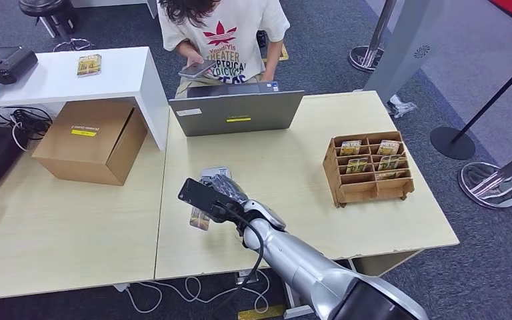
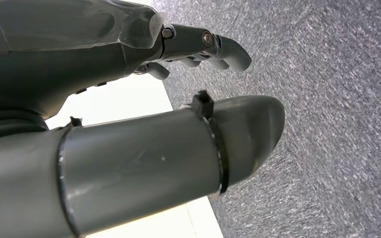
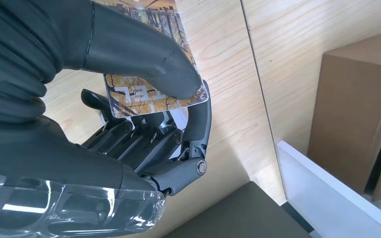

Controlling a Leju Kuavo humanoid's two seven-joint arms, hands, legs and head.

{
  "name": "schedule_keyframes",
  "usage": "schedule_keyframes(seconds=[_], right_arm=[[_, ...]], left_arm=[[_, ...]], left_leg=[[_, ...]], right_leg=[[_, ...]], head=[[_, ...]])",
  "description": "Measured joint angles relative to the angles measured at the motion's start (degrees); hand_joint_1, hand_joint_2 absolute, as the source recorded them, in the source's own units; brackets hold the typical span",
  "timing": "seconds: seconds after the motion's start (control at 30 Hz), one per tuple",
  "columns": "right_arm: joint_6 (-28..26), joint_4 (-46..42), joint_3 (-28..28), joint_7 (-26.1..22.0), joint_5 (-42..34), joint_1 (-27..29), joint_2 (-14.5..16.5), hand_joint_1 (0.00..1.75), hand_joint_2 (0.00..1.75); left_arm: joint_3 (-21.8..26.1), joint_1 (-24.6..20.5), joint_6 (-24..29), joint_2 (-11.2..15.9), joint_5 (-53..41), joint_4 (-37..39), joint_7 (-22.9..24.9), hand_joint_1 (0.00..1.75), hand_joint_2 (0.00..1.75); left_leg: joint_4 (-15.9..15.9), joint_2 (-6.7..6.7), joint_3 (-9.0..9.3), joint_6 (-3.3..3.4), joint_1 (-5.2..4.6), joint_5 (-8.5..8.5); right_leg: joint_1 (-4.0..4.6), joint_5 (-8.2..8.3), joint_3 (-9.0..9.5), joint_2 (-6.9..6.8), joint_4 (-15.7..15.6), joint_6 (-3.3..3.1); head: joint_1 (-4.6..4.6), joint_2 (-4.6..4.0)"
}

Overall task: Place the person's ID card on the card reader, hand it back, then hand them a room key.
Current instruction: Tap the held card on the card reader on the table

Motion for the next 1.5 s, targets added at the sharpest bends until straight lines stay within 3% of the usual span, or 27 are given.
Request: schedule_keyframes(seconds=[0.1,0.17,0.2,0.27,0.33,0.37,0.47,0.53,0.67,0.73,0.8,0.83,0.87,0.9,0.97,1.03,1.13,1.2,1.3,1.33,1.37,1.4,1.43,1.5], right_arm=[[0.57,-0.06,0.02,-0.05,0.02,-0.07,0.04,1.75,1.75],[0.68,-0.16,0.02,-0.07,0.02,-0.15,0.16,1.75,1.75],[0.7,-0.21,0.02,-0.05,0.0,-0.21,0.23,1.75,1.75],[0.72,-0.2,0.03,-0.01,-0.2,-0.25,0.31,1.75,1.75],[0.69,-0.15,0.03,0.01,-0.45,-0.11,0.3,1.75,1.75],[0.66,-0.13,0.02,0.0,-0.55,-0.04,0.3,1.75,1.75],[0.5,-0.13,0.02,-0.1,-0.73,-0.06,0.29,1.75,1.75],[0.39,-0.13,0.02,-0.16,-0.9,-0.07,0.28,1.75,1.75],[0.24,-0.13,0.04,-0.21,-1.14,-0.08,0.14,1.75,1.75],[0.17,-0.13,0.04,-0.28,-1.26,-0.1,0.0,1.75,1.75],[0.16,-0.07,0.04,-0.31,-1.39,0.06,-0.22,1.75,1.75],[0.16,-0.02,0.04,-0.32,-1.44,0.17,-0.34,1.75,1.75],[0.16,0.01,0.04,-0.32,-1.47,0.24,-0.45,1.75,1.75],[0.16,0.02,0.04,-0.33,-1.49,0.26,-0.52,1.75,1.75],[0.18,-0.03,0.04,-0.36,-1.49,0.16,-0.57,1.75,1.75],[0.21,-0.09,0.04,-0.37,-1.48,0.01,-0.55,1.75,1.75],[0.28,-0.17,0.04,-0.35,-1.46,-0.04,-0.52,1.75,1.75],[0.3,-0.27,0.04,-0.35,-1.44,-0.15,-0.46,1.75,1.75],[0.36,-0.3,0.06,-0.27,-1.44,-0.24,-0.34,1.75,1.75],[0.37,-0.3,0.07,-0.22,-1.45,-0.16,-0.34,1.75,1.75],[0.38,-0.29,0.08,-0.18,-1.46,-0.09,-0.34,1.75,1.75],[0.37,-0.29,0.09,-0.16,-1.47,-0.05,-0.34,1.75,1.75],[0.37,-0.3,0.1,-0.16,-1.48,-0.05,-0.33,1.75,1.75],[0.33,-0.31,0.1,-0.14,-1.53,-0.1,-0.3,1.75,1.75]], left_arm=[[0.0,-0.03,0.01,0.01,0.08,0.01,0.12,0.0,0.0],[0.0,-0.01,0.01,0.07,0.09,0.01,0.15,0.0,0.0],[0.0,-0.01,0.01,0.09,0.05,0.01,0.11,0.0,0.0],[0.0,0.02,0.0,0.13,-0.08,0.01,-0.02,0.0,0.0],[0.0,0.13,-0.03,0.22,-0.25,0.01,-0.22,0.0,0.0],[0.0,0.18,-0.05,0.28,-0.34,0.01,-0.33,0.0,0.0],[0.0,0.11,-0.17,0.39,-0.57,0.02,-0.53,0.0,0.0],[0.0,0.01,-0.25,0.37,-0.71,0.04,-0.6,0.0,0.0],[-0.01,0.13,-0.34,0.36,-0.98,0.05,-0.71,0.0,0.0],[-0.02,0.09,-0.34,0.34,-1.13,0.05,-0.85,0.0,0.0],[-0.02,0.08,-0.34,0.35,-1.26,0.05,-0.99,0.0,0.0],[-0.02,0.1,-0.34,0.36,-1.31,0.05,-1.04,0.0,0.0],[-0.02,0.11,-0.34,0.37,-1.34,0.05,-1.04,0.0,0.0],[-0.02,0.12,-0.34,0.37,-1.37,0.05,-1.04,0.0,0.0],[-0.02,0.1,-0.34,0.27,-1.37,0.06,-1.02,0.0,0.0],[-0.02,0.04,-0.33,0.15,-1.36,0.08,-0.98,0.0,0.0],[-0.02,0.0,-0.32,0.14,-1.34,0.09,-0.92,0.0,0.0],[-0.02,0.03,-0.32,0.17,-1.34,0.09,-0.82,0.0,0.0],[-0.02,0.05,-0.32,0.24,-1.38,0.09,-0.65,0.0,0.0],[-0.02,0.1,-0.32,0.29,-1.39,0.09,-0.62,0.0,0.0],[-0.02,0.15,-0.33,0.35,-1.43,0.09,-0.6,0.0,0.0],[-0.02,0.18,-0.33,0.4,-1.46,0.09,-0.58,0.0,0.0],[-0.02,0.17,-0.33,0.45,-1.5,0.09,-0.57,0.0,0.0],[-0.02,0.04,-0.33,0.44,-1.56,0.15,-0.56,0.0,0.0]], left_leg=[[-0.24,0.1,0.06,-1.1,0.06,0.01],[0.83,0.17,-0.24,-1.75,0.16,-0.99],[2.9,0.19,-1.07,-2.05,0.23,-2.27],[10.08,0.21,-4.28,-2.53,0.36,-5.69],[15.19,0.21,-6.75,-2.79,0.4,-6.93],[14.64,0.21,-6.54,-2.81,0.41,-5.95],[4.48,0.22,-1.79,-2.55,0.37,-1.09],[1.0,0.12,-0.13,-1.85,0.16,-0.53],[0.48,-0.01,-0.08,-0.19,0.23,-0.26],[0.2,0.05,-0.05,0.44,0.35,-0.07],[0.18,0.08,-0.16,0.7,0.27,-0.03],[0.18,0.08,-0.18,0.74,0.21,-0.03],[0.18,0.05,-0.16,0.75,0.14,-0.02],[0.18,0.01,-0.09,0.75,0.06,-0.02],[0.2,-0.06,0.01,0.67,-0.18,-0.04],[0.17,-0.05,-0.08,0.26,-0.29,0.01],[-0.16,0.05,-0.08,-0.71,-0.2,0.13],[1.55,0.08,-0.69,-1.31,-0.22,-1.22],[11.82,0.11,-5.18,-2.18,0.1,-6.19],[14.57,0.11,-6.47,-2.37,0.22,-7.0],[15.32,0.11,-6.81,-2.5,0.32,-6.74],[13.72,0.13,-6.02,-2.58,0.42,-5.43],[10.07,0.16,-4.2,-2.65,0.53,-3.41],[3.0,0.15,-0.6,-2.46,0.55,-1.03]], right_leg=[[0.22,0.18,0.81,0.02,-1.8,-0.39],[-0.04,0.42,1.24,0.06,-2.39,-0.97],[-0.21,0.52,1.46,0.04,-2.65,-1.23],[-0.26,0.42,1.58,0.01,-2.61,-1.53],[-0.24,0.2,1.56,0.06,-2.32,-1.63],[-0.26,0.04,1.57,0.13,-2.12,-1.6],[-0.27,-0.58,1.58,0.37,-1.32,-1.07],[-0.08,-0.69,1.3,0.45,-1.03,-0.41],[-0.03,-1.28,0.74,0.39,-0.25,0.8],[-0.08,-4.03,-1.58,0.29,4.6,1.19],[-0.09,-7.08,-5.39,0.26,12.1,1.31],[-0.08,-7.53,-6.65,0.25,14.47,1.27],[-0.06,-6.85,-6.82,0.24,14.62,1.12],[-0.02,-5.18,-5.77,0.24,12.38,0.85],[0.19,-1.52,-1.65,0.15,4.23,0.01],[0.45,-0.1,0.84,-0.01,-0.97,-0.43],[0.4,0.2,1.17,0.0,-2.1,-0.71],[0.0,0.63,1.73,-0.07,-2.97,-1.29],[-0.14,0.7,1.98,-0.18,-3.22,-1.69],[-0.14,0.64,1.93,-0.17,-3.12,-1.71],[-0.16,0.57,1.89,-0.13,-2.97,-1.67],[-0.22,0.46,1.87,-0.07,-2.76,-1.57],[-0.31,0.26,1.86,0.0,-2.44,-1.38],[-0.29,-0.21,1.65,0.1,-1.68,-0.79]], head=[[0.03,0.01],[-0.15,0.0],[-0.3,0.0],[-0.6,0.0],[-0.66,0.0],[-0.67,0.0],[-0.72,0.0],[-0.73,0.01],[-0.51,0.0],[-0.35,0.0],[-0.25,0.0],[-0.25,0.0],[-0.23,0.0],[-0.22,0.0],[-0.25,0.0],[-0.29,0.0],[-0.27,0.01],[-0.42,0.01],[-0.72,0.0],[-0.73,0.0],[-0.73,0.0],[-0.73,0.0],[-0.73,0.0],[-0.83,0.0]])
